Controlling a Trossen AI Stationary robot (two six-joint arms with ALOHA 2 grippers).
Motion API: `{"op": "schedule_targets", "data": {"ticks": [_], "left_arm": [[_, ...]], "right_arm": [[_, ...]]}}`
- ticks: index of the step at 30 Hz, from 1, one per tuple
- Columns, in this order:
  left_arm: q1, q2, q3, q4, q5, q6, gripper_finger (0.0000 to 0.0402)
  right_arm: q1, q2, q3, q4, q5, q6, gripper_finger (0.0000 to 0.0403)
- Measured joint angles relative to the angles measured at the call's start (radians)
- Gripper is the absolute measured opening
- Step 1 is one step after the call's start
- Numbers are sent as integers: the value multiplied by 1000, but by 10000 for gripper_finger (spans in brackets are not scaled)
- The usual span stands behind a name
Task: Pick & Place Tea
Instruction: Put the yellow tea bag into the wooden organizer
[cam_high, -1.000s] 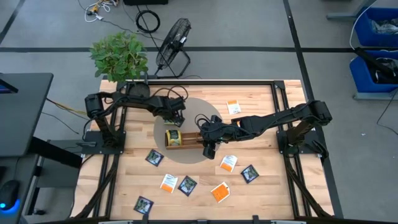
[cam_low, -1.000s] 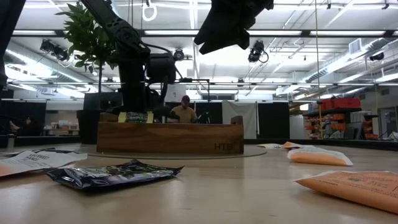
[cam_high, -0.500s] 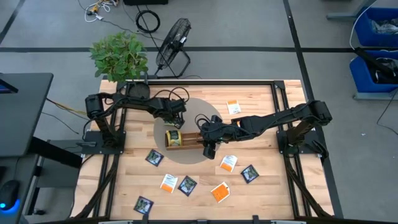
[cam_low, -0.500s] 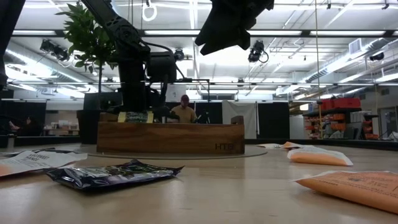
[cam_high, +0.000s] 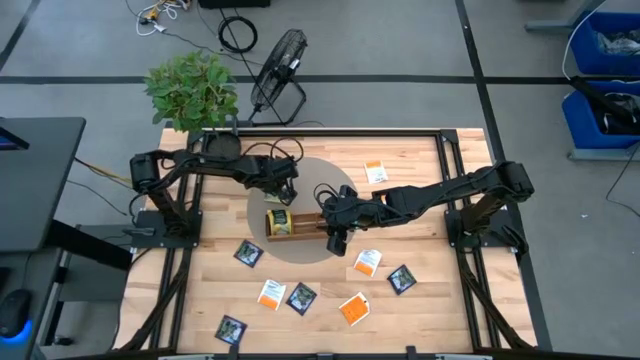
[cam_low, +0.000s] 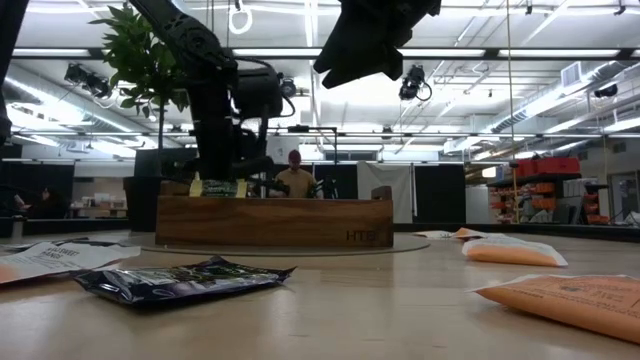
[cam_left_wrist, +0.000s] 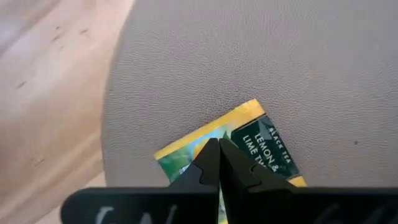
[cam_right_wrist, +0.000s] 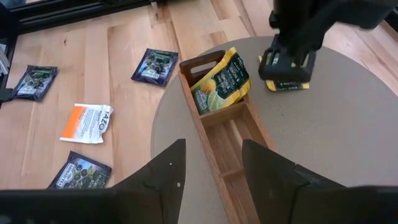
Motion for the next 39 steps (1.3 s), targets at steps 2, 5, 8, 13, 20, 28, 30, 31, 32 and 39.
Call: {"op": "schedule_targets", "data": {"ticks": [2, 5, 8, 13, 20, 28, 30, 31, 32, 39], "left_arm": [[0, -22, 1, 2, -6, 1, 1], [0, -43, 1, -15, 32, 47, 3], [0, -45, 1, -40, 44, 148, 20], [2, -43, 1, -149, 34, 361, 81], [37, -43, 1, -151, 60, 497, 198], [112, -43, 1, -138, 101, 197, 283], [130, -42, 1, -137, 133, 105, 287], [135, -42, 1, -133, 146, 76, 288], [137, -42, 1, -123, 158, 54, 288], [111, -41, 2, -42, 195, -10, 288]], "right_arm": [[0, 0, 0, -2, 0, 0, 167], [0, 0, 0, -4, 0, 0, 167], [3, 0, 0, -5, -1, 0, 167], [13, 0, 0, -5, -1, -7, 167], [14, 0, 0, -5, -1, -10, 167], [13, 0, 0, -5, -1, -10, 167], [12, 0, 0, -5, -1, -11, 167], [12, 0, 0, -5, -1, -11, 167], [12, 0, 0, -4, -1, -11, 167], [12, 0, 0, -4, -1, -11, 167]]}}
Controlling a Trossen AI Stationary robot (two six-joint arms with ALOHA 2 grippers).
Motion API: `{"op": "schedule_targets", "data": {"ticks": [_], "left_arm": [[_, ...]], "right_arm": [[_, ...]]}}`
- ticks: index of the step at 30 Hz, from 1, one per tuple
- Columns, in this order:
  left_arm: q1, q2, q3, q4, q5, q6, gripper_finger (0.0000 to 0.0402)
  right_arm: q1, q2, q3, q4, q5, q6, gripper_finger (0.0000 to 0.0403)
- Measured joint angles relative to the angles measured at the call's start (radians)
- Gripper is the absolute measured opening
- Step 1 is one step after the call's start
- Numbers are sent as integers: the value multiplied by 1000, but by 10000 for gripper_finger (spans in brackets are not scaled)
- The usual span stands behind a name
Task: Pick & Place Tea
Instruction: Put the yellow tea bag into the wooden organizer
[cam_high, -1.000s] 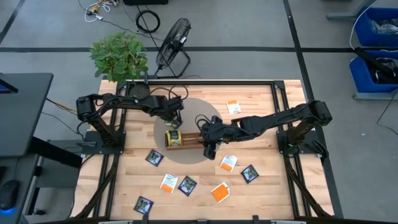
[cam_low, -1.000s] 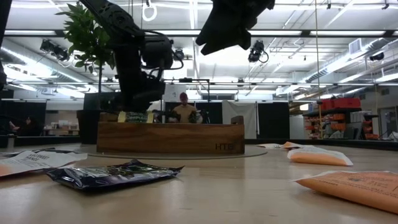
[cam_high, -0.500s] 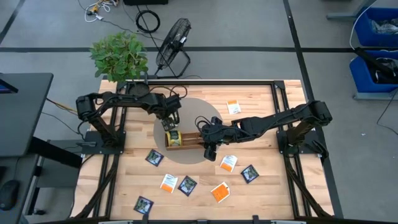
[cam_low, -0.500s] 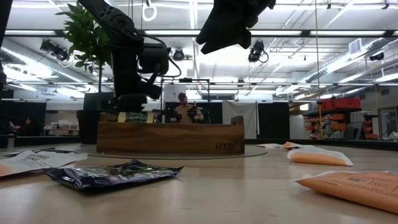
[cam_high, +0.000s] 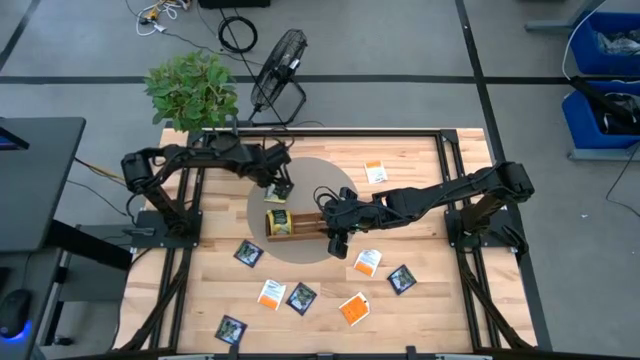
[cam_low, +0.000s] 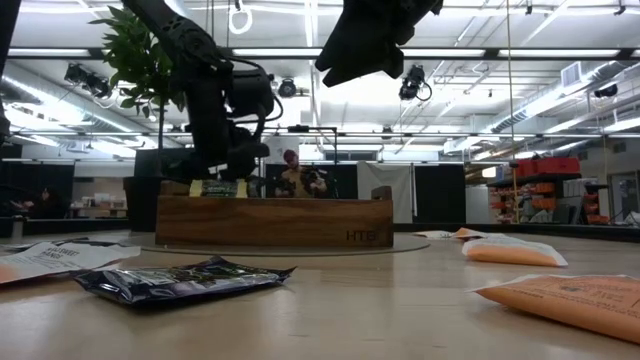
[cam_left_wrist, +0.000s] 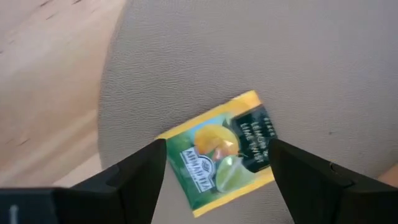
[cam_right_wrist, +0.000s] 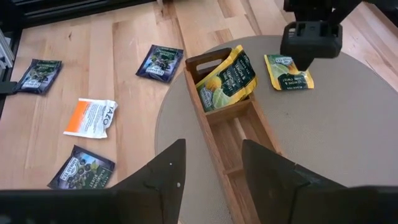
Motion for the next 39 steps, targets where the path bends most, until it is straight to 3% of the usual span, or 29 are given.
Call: {"op": "schedule_targets", "data": {"ticks": [21, 25, 39], "left_arm": [[-11, 110, 3, 30, -10, -10, 276], [-11, 110, 2, 32, -23, -10, 232], [-10, 112, 0, 75, -45, 15, 12]], "right_arm": [[0, 0, 0, -1, 0, -8, 167], [0, 0, 0, -1, 0, -8, 167], [0, 0, 0, -1, 0, -8, 167]]}}
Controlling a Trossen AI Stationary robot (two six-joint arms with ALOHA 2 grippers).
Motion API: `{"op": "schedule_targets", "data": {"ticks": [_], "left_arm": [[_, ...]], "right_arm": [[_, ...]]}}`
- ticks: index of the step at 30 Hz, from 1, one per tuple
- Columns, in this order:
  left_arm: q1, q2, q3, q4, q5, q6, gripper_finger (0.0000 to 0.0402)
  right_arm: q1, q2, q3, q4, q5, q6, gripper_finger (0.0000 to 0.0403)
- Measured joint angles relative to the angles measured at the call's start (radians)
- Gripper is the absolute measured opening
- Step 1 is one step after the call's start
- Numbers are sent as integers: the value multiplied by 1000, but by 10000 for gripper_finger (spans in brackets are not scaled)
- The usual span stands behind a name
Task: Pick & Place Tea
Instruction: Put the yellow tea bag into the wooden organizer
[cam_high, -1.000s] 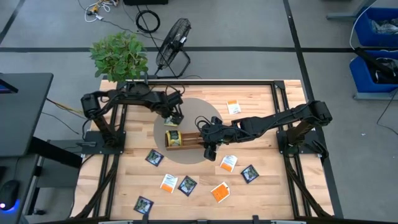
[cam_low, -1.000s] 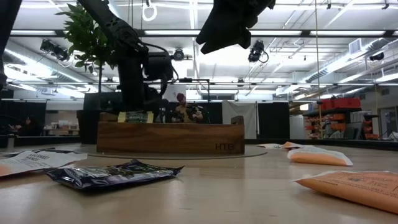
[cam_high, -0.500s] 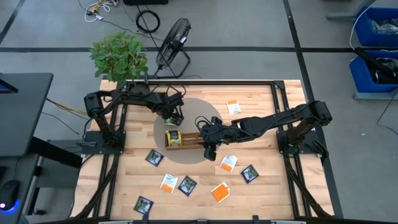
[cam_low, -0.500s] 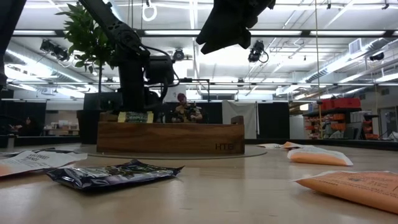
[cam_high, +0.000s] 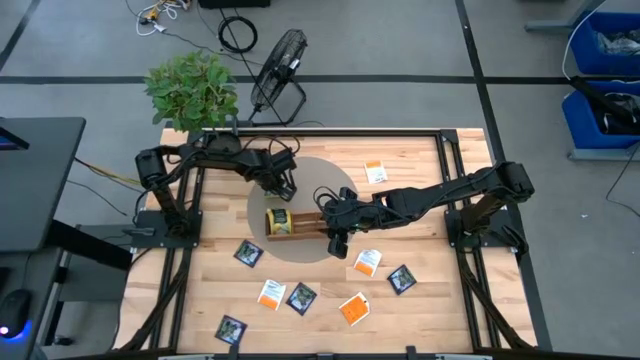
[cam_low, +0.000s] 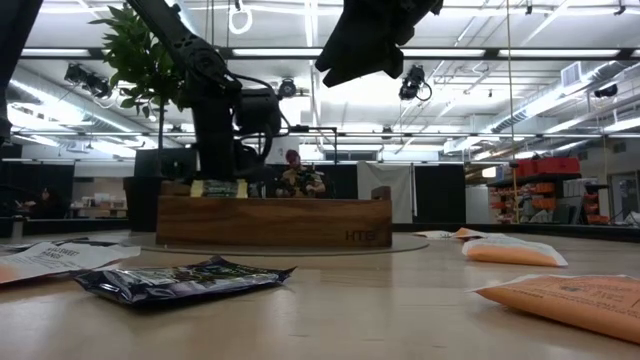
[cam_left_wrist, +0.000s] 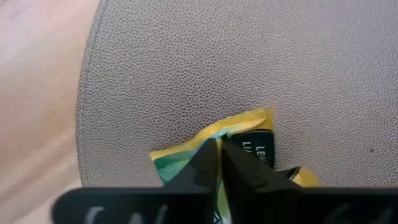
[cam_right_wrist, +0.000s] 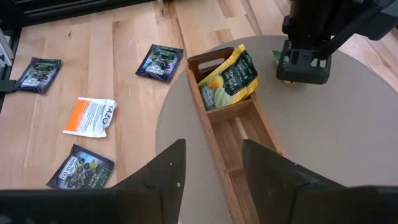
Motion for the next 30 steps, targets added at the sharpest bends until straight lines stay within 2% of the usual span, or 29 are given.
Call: {"op": "schedule_targets", "data": {"ticks": [9, 21, 25, 30], "left_arm": [[-1, -12, 0, 0, -5, 20, 2], [-6, -118, 11, -12, -23, 46, 1], [-23, -174, 11, -11, -72, 62, 1], [-63, -283, 11, 1, -211, 66, 1]], "right_arm": [[1, 0, 0, -1, 0, 3, 167], [1, 0, 0, -9, 0, 3, 167], [1, 0, 0, -9, 3, -6, 167], [1, 0, 0, -19, 111, -8, 167]]}}
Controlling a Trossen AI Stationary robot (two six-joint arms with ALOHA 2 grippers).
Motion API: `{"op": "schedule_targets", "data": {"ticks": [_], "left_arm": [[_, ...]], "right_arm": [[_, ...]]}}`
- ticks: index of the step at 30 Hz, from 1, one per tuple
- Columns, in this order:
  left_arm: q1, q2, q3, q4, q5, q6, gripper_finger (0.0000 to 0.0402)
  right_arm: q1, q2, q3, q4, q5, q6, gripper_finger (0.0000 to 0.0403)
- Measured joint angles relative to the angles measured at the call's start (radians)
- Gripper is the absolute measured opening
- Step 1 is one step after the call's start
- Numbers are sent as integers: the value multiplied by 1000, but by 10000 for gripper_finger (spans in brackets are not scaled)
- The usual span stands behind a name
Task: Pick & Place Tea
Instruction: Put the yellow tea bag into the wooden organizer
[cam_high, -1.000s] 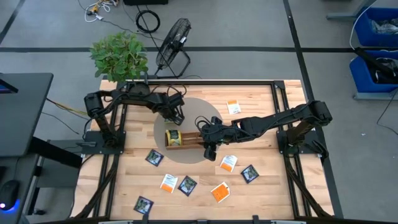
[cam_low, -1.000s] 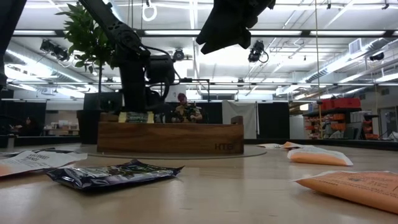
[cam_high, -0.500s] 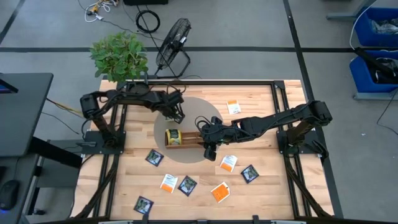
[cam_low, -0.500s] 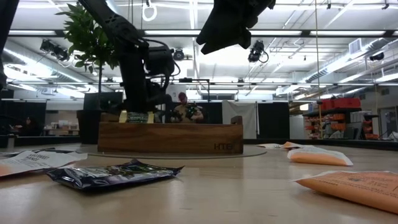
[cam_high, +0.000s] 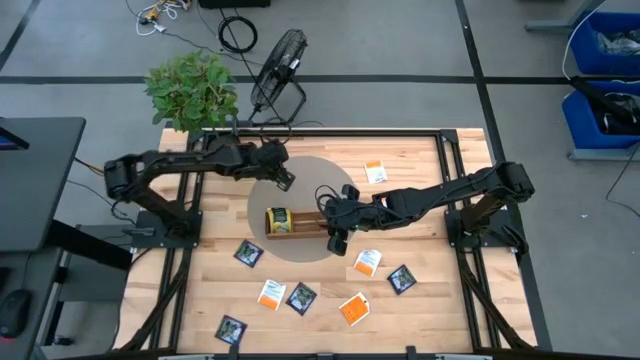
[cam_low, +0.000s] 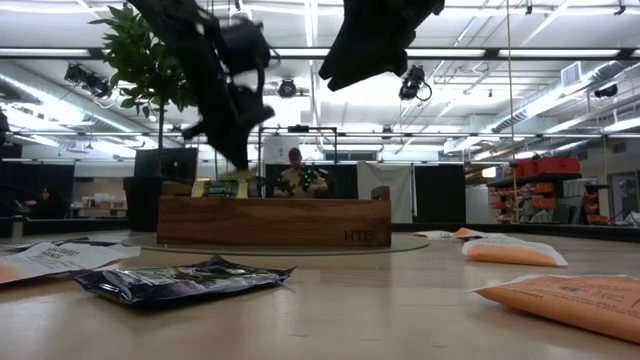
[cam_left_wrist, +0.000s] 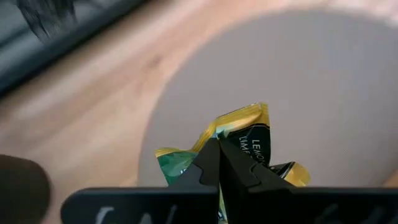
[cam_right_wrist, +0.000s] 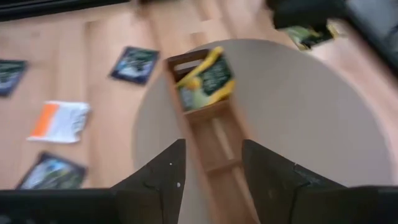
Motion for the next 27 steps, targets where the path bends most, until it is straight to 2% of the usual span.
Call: {"op": "schedule_targets", "data": {"ticks": [7, 14, 20, 27], "left_arm": [[-89, -185, 0, 110, -179, -14, 1], [-227, -294, 2, 308, -344, 52, 1], [-327, -302, 2, 386, -457, 111, 1], [-414, -302, 2, 391, -605, 145, 1]], "right_arm": [[0, 0, 0, 64, 229, -40, 167], [-3, 0, 0, 369, 425, -152, 167], [-35, 0, 0, 476, 384, -195, 178], [-64, 0, 0, 538, 306, -205, 250]]}}
